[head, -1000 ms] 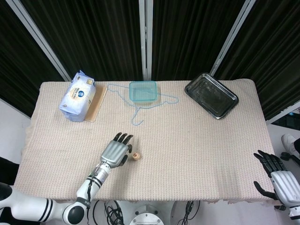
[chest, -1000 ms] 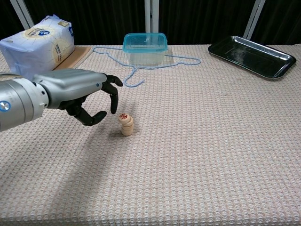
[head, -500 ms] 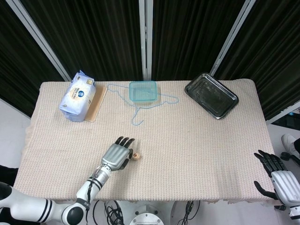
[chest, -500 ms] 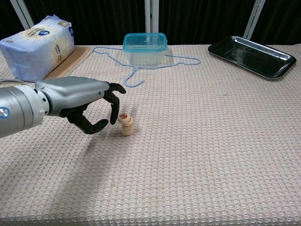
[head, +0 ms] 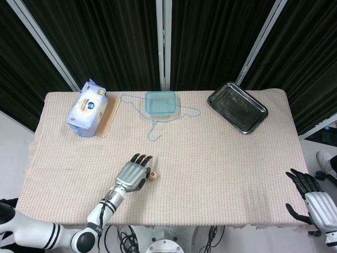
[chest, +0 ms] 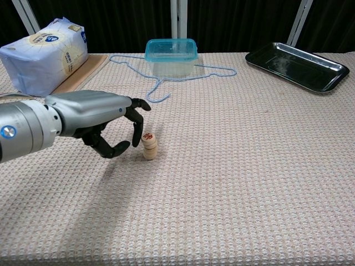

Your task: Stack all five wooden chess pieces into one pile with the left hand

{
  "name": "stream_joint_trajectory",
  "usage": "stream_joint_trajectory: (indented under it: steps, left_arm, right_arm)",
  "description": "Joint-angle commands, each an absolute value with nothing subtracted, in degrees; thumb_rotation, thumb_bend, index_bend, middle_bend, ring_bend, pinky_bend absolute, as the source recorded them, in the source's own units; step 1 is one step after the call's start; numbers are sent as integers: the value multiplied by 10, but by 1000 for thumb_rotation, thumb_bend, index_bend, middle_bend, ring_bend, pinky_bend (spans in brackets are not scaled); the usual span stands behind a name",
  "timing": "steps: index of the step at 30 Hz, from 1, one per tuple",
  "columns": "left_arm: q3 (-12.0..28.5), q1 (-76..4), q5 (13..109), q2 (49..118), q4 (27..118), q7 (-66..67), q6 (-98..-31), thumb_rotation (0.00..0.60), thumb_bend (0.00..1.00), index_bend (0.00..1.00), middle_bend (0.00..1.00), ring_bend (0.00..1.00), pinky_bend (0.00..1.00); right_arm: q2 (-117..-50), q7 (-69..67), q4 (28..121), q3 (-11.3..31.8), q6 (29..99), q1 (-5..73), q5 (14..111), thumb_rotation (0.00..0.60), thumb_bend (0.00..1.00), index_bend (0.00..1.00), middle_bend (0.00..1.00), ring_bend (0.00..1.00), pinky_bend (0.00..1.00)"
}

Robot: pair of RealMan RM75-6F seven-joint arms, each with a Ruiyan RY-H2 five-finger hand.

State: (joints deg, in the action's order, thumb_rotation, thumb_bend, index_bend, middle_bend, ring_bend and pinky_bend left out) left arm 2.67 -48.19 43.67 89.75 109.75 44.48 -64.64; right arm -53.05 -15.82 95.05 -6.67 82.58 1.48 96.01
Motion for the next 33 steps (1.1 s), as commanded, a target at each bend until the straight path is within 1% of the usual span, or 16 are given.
stream_joint_trajectory:
  steps: [1,9,12,15,17,19,22,23,24,26,27,30,33]
  left_arm:
    - [26,-483,435,898,1098,446,-646,600,519,456,14,0,0]
    - [26,-484,433,892,1103,443,-650,600,519,451,14,0,0]
    - [26,-479,438,883,1109,440,-661,600,518,433,14,0,0]
    - [27,-457,469,861,1124,419,-701,600,507,396,25,0,0]
    - [19,-427,529,844,1125,393,-754,600,510,381,64,0,0]
    - [2,-392,603,822,1114,360,-805,600,502,364,102,0,0]
    - [-23,-343,696,791,1082,301,-870,600,412,323,128,0,0]
    - [-32,-329,718,783,1069,284,-887,600,327,307,138,0,0]
    - [-40,-315,738,776,1055,271,-902,600,265,297,142,0,0]
    - [-57,-284,776,765,1019,249,-936,600,80,261,146,0,0]
    - [-63,-272,791,762,1002,241,-949,600,26,241,144,0,0]
    - [-77,-228,825,755,953,216,-994,600,0,199,125,0,0]
    - [-85,-196,829,736,942,197,-1009,595,0,139,74,0,0]
  right_arm:
    - [-530,-158,951,-67,825,15,960,600,306,0,0,0,0]
    - [-530,-157,951,-67,826,14,961,600,305,0,0,0,0]
    - [-531,-157,950,-67,826,14,961,600,305,0,0,0,0]
    - [-531,-158,950,-67,830,14,963,600,306,0,0,0,0]
    - [-533,-159,948,-66,832,13,965,600,305,0,0,0,0]
    - [-535,-158,947,-66,833,13,966,600,306,0,0,0,0]
    - [-538,-152,949,-65,836,13,970,600,306,0,0,0,0]
    - [-540,-150,950,-64,840,12,973,600,305,0,0,0,0]
    - [-544,-148,949,-63,846,11,975,600,305,0,0,0,0]
    - [-554,-142,946,-58,864,7,983,600,294,0,0,0,0]
    - [-559,-138,943,-55,873,5,986,600,282,0,0,0,0]
    - [-584,-109,930,-43,904,-5,991,600,244,0,0,0,0]
    - [-597,-90,926,-40,905,-6,990,600,231,0,0,0,0]
